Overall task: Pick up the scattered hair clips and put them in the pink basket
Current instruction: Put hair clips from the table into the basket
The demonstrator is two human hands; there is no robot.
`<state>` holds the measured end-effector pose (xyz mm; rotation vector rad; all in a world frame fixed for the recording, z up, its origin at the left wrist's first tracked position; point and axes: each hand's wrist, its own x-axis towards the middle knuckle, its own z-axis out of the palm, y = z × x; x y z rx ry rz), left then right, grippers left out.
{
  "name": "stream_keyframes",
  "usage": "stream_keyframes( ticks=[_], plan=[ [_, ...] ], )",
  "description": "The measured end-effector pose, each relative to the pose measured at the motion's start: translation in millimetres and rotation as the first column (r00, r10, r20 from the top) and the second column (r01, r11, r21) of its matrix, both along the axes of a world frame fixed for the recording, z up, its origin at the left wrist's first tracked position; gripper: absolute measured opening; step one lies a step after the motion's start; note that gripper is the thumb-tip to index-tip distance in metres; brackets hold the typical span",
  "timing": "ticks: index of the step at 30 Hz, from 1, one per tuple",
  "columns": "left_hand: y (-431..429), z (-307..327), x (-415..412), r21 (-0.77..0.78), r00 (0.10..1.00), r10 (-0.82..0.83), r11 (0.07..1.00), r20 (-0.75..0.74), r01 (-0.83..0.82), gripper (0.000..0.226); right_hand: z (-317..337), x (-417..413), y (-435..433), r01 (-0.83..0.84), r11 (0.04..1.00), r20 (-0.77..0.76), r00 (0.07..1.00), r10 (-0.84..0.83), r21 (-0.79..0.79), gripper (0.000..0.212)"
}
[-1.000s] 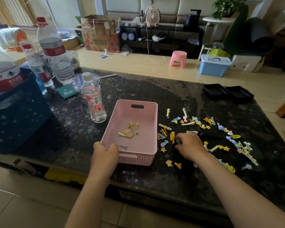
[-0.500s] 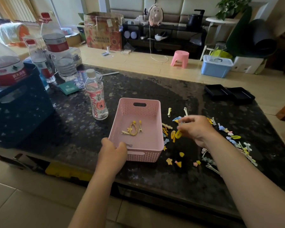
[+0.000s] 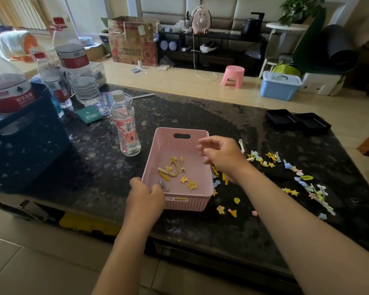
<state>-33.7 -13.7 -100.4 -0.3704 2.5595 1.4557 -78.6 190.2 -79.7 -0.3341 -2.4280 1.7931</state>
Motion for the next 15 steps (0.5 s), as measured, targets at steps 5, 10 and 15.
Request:
stream_keyframes(
  ticks=[5, 10, 15],
  plan=[
    [-3.4, 1.6, -1.1, 0.002, 1.000, 0.000, 1.000, 0.009, 0.000, 0.031, -29.8, -1.6, 43.7, 0.128, 0.904, 0.217, 0.948, -0.232, 0.407, 0.053],
    [-3.0, 3.9, -2.2, -0.004, 1.000, 0.019, 1.000, -0.001, -0.019, 0.023, -57.7, 2.4, 35.7, -0.365, 0.712, 0.538, 0.843, -0.021, 0.600, 0.108],
    [-1.1, 7.1, -1.0, -0.028, 0.999, 0.034, 0.999, -0.012, -0.035, 0.021, -59.4, -8.3, 25.2, -0.444, 0.606, 0.575, 0.818, -0.029, 0.661, 0.082]
  ],
)
